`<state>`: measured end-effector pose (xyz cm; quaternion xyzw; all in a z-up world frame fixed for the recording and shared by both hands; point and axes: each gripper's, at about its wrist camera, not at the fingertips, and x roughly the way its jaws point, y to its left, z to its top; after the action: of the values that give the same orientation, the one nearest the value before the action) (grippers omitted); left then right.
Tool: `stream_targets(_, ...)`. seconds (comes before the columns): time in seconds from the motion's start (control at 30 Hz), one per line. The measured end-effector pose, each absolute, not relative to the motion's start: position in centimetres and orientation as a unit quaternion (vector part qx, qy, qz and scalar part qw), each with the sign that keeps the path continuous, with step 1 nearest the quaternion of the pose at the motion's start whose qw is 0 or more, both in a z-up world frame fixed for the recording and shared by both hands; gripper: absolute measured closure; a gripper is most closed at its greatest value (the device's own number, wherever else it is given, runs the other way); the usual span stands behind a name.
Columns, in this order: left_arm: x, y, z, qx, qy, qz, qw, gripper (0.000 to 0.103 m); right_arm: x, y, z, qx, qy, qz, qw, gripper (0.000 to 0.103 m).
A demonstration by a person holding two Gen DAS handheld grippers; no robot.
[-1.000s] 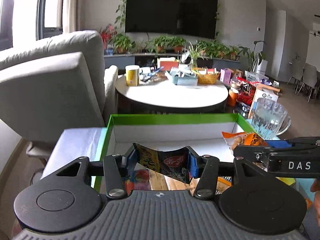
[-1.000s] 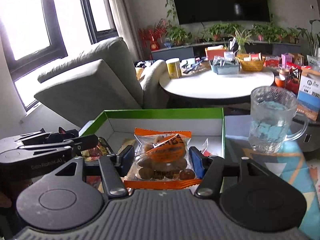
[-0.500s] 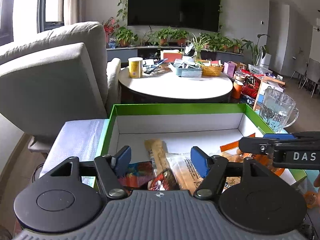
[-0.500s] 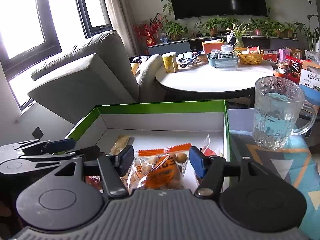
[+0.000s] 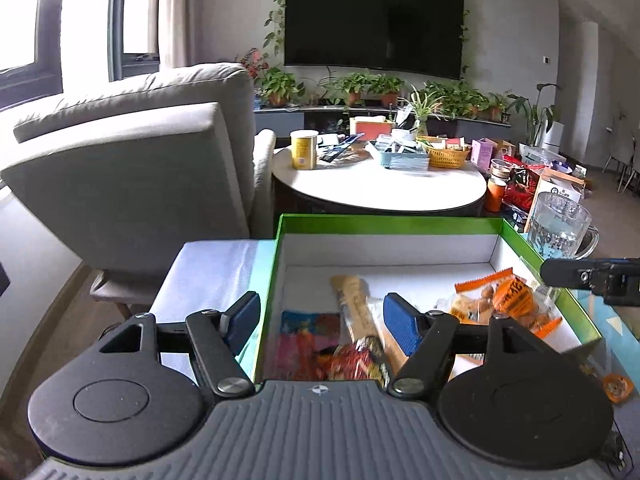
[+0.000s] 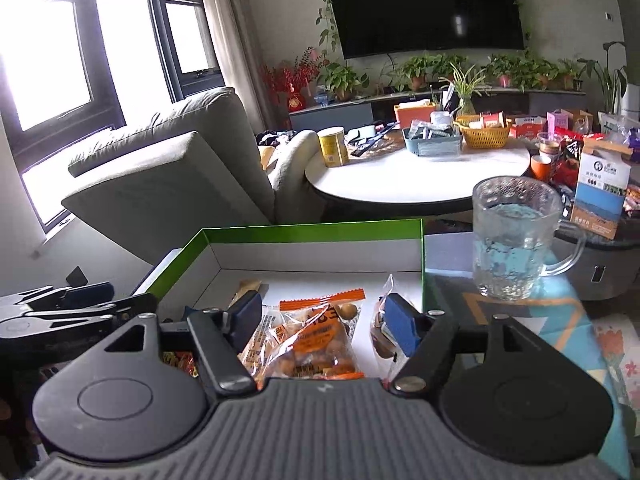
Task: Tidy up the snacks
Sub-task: 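Grasp the red sausage pouch with the left tool while the right tool grasps a brown wrapped packet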
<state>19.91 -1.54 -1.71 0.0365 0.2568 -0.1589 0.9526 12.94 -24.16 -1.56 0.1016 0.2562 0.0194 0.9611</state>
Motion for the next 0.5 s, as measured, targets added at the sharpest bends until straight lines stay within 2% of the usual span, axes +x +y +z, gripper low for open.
stream_targets(0.5,14.4,2.0,-4.7,0.019,0.325,-0.134,0.936,0.037,8.0,-27.0,-2.5,0.074,0.278,-0.028,0.957,0.041)
